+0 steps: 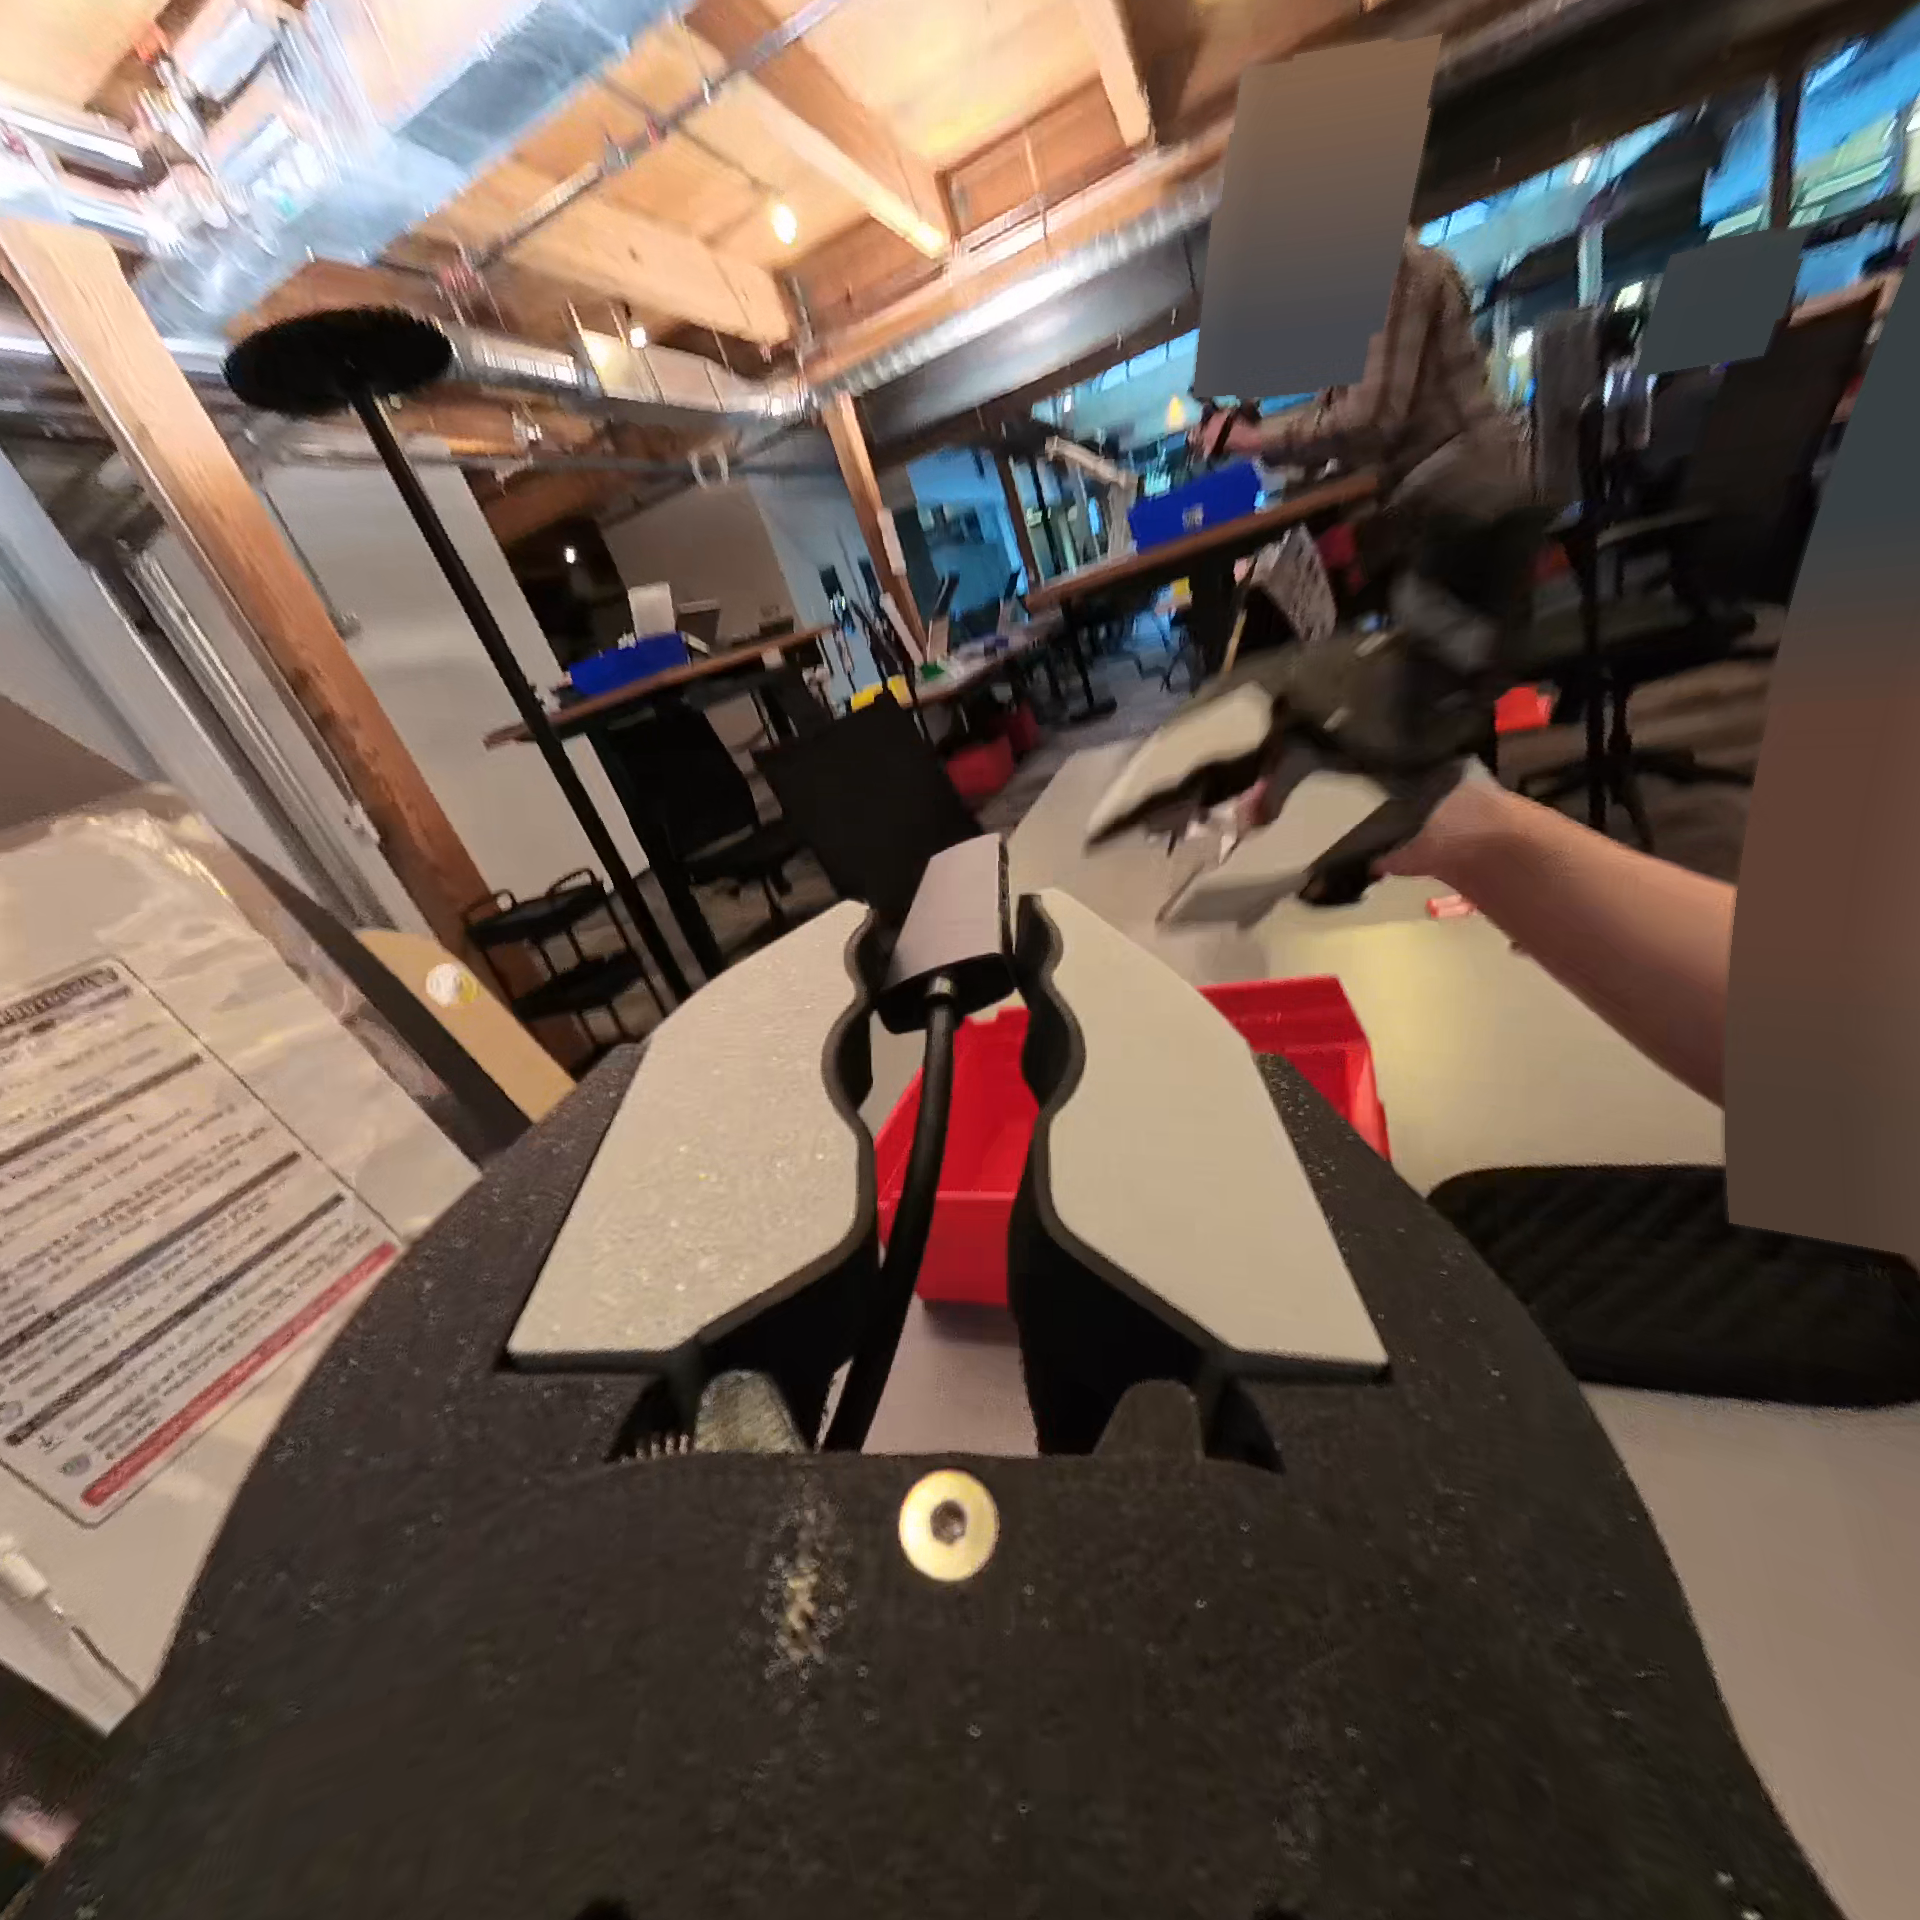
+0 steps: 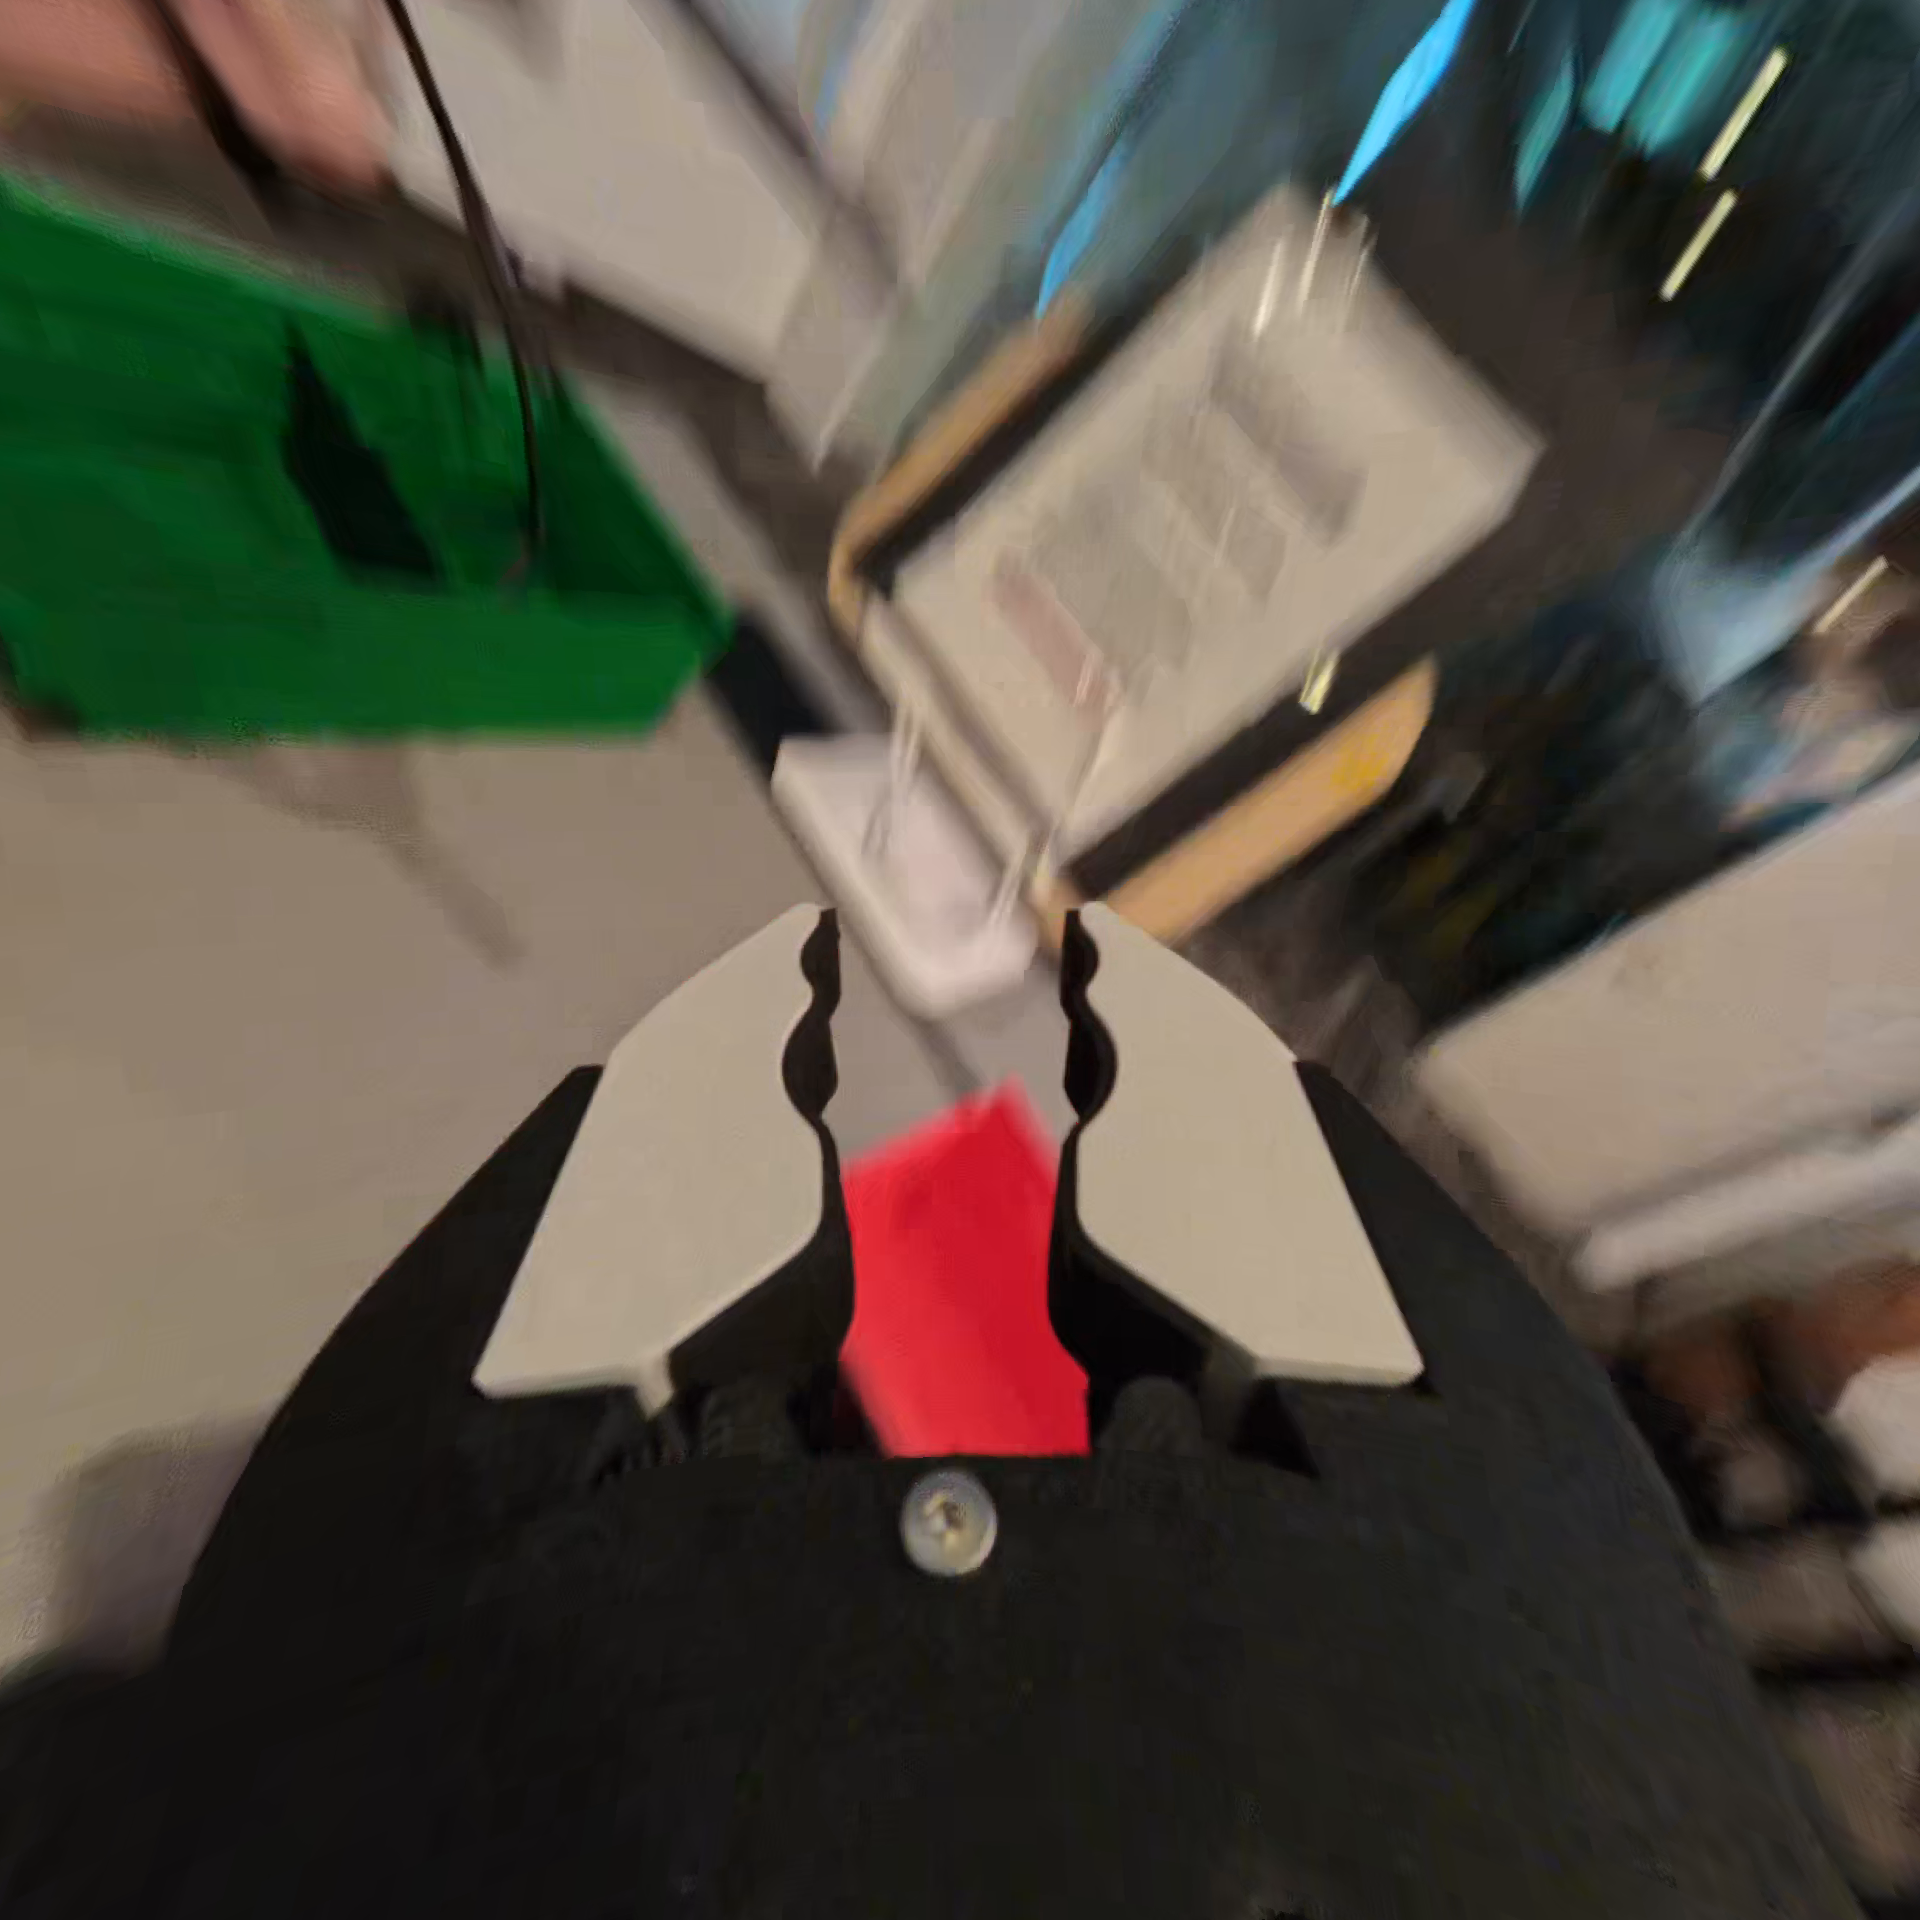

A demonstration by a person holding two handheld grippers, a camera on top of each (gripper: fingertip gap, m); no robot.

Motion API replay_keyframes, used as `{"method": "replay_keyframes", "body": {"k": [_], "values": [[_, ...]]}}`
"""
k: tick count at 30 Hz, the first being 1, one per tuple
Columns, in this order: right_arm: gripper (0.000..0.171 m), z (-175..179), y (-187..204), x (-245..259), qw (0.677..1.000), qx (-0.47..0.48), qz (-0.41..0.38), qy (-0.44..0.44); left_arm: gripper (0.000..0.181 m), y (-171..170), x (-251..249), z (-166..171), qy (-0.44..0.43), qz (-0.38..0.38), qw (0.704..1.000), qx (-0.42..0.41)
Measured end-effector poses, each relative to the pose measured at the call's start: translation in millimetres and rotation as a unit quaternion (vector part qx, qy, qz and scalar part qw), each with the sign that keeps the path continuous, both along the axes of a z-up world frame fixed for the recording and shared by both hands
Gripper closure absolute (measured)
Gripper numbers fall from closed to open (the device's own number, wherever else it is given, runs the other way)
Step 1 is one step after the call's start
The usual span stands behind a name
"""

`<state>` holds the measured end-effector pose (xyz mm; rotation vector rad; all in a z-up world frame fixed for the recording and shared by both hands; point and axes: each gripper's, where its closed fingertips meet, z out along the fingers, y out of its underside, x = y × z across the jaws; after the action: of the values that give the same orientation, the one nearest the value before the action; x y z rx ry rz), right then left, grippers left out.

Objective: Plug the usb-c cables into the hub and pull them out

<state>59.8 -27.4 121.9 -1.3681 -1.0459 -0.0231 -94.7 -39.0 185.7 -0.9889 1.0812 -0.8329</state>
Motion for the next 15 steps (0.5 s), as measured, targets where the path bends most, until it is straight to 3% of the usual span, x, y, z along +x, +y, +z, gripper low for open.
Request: {"method": "replay_keyframes", "body": {"k": [3,5,9,10,11,15], "values": [[0.130,44,-41,-74,0.969,0.224,0.096,-0.031,0.157,6,18,-18,0.043,0.004,0.999,-0.015],[0.135,46,-43,-101,0.944,0.307,0.085,-0.089,0.157,3,29,-27,0.067,-0.008,0.998,-0.019],[0.138,27,-8,-109,0.933,0.313,0.038,-0.177,0.157,-6,40,-34,0.080,-0.033,0.996,-0.016],[0.156,25,-3,-107,0.929,0.321,0.029,-0.185,0.157,-7,41,-34,0.078,-0.040,0.996,-0.021],[0.161,22,-2,-106,0.927,0.322,0.034,-0.188,0.157,-7,42,-35,0.079,-0.046,0.995,-0.026],[0.161,11,1,-100,0.943,0.278,0.055,-0.172,0.157,-4,47,-45,0.084,-0.078,0.991,-0.062]]}}
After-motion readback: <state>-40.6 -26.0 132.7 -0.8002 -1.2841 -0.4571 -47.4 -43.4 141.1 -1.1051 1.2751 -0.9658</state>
